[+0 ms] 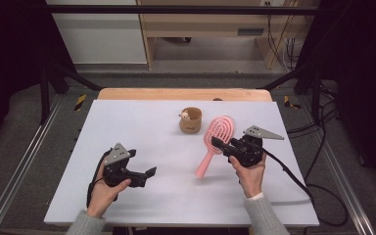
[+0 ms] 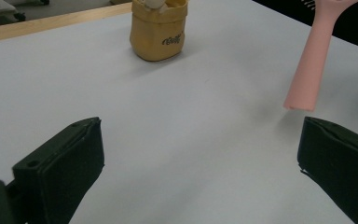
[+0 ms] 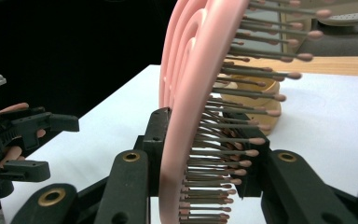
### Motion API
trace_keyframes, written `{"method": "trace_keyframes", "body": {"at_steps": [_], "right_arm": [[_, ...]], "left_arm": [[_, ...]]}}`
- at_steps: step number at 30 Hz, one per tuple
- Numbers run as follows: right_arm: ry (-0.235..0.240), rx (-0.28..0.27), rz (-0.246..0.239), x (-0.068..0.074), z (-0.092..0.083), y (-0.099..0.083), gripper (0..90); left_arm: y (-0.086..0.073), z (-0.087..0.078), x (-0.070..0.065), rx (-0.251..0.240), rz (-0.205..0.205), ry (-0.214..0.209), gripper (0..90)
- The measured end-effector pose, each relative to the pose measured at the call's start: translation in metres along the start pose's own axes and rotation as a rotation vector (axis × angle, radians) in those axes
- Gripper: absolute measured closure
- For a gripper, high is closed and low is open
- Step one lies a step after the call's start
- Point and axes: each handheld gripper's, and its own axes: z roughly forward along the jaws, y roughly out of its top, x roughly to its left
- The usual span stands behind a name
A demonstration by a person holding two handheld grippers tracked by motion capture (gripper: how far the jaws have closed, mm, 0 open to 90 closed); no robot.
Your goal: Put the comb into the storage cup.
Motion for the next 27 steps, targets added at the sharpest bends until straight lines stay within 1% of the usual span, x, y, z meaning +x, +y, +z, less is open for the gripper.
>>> {"method": "trace_keyframes", "body": {"at_steps": [4, 9, 11, 13, 17, 19, 23, 27], "right_arm": [[-0.004, -0.008, -0.015, 0.001, 0.0, 0.007, 63.7], [-0.003, -0.011, -0.021, 0.001, 0.0, 0.014, 63.7], [-0.008, -0.013, -0.024, 0.001, 0.0, 0.016, 63.7], [-0.01, -0.013, -0.025, 0.0, 0.0, 0.018, 63.7], [-0.012, -0.017, -0.034, 0.001, 0.001, 0.022, 63.6], [-0.006, -0.018, -0.034, 0.001, 0.001, 0.023, 63.6], [-0.013, -0.017, -0.037, 0.002, 0.003, 0.028, 63.6], [-0.018, -0.019, -0.044, 0.003, 0.006, 0.033, 63.6]], "left_arm": [[-0.006, -0.006, 0.006, -0.008, 0.001, 0.013, 0.4], [-0.014, -0.011, 0.014, -0.01, 0.004, 0.032, 0.2], [-0.018, -0.013, 0.018, -0.012, 0.0, 0.045, 0.2], [-0.02, -0.015, 0.02, -0.016, -0.003, 0.049, 0.2], [-0.024, -0.019, 0.025, -0.028, -0.009, 0.06, 0.2], [-0.026, -0.02, 0.026, -0.027, -0.011, 0.066, 0.2], [-0.031, -0.024, 0.031, -0.028, -0.006, 0.078, 0.2], [-0.034, -0.027, 0.034, -0.035, -0.019, 0.084, 0.2]]}}
